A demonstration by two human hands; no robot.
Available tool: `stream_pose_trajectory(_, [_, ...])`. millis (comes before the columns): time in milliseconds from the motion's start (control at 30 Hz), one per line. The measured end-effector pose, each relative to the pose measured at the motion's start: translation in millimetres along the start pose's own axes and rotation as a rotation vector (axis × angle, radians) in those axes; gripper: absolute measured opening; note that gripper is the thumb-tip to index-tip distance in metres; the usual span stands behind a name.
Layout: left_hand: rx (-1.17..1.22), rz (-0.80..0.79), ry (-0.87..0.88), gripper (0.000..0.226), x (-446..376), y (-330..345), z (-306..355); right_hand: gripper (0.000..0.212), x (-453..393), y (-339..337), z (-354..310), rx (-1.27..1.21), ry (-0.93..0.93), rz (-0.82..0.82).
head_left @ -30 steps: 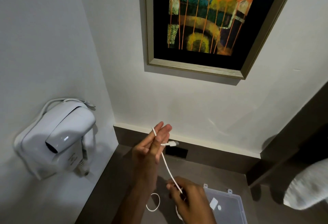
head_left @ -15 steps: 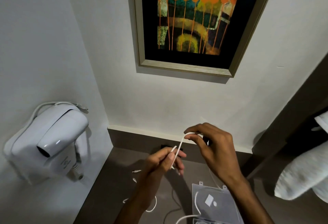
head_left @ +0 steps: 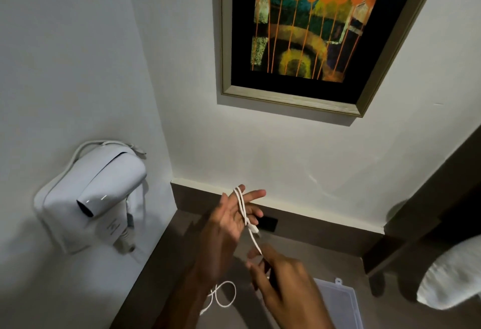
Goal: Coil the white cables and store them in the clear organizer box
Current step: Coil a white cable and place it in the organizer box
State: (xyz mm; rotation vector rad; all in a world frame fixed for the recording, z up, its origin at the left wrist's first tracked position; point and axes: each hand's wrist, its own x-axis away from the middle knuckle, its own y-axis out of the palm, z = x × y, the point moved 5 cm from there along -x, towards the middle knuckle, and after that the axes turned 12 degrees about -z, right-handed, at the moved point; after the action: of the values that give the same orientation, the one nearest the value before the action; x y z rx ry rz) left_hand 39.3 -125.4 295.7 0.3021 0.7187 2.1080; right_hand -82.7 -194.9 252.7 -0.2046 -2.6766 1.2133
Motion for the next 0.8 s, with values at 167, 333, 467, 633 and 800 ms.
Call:
stream_pose_trajectory(167, [-0.671, 0.023, 0.065, 0.029, -6.1, 0.3, -32.7, 0.029, 2.5, -38.6, -15.5, 0.293, 0.009, 0.008])
stream_pose_trajectory(333, [-0.875, -0.051, 0.028, 0.068, 12.1, -6.8, -61.5, 0.014, 3.3, -87.0, -20.0, 0.426, -0.13, 0.237])
stream_pose_trajectory(467, [-0.615, -0.316, -0.271, 0.07, 8.4, 2.8, -59.9, 0.02, -19.2, -123.4, -3.3, 0.336, -0.315, 0.394])
stream_pose_trajectory(633, [-0.179, -0.296, -0.179, 0.108, -1.4, 9.9, -36.5, 0.011, -56.2, -98.3, 35.0, -0.31, -0.305, 0.258])
stream_pose_trajectory(800, [0.001, -0.239, -0.041, 0.09, 5.1, -2.1, -18.9, 0.024, -43.6, -6.3, 31.4, -0.409, -0.136, 0.042])
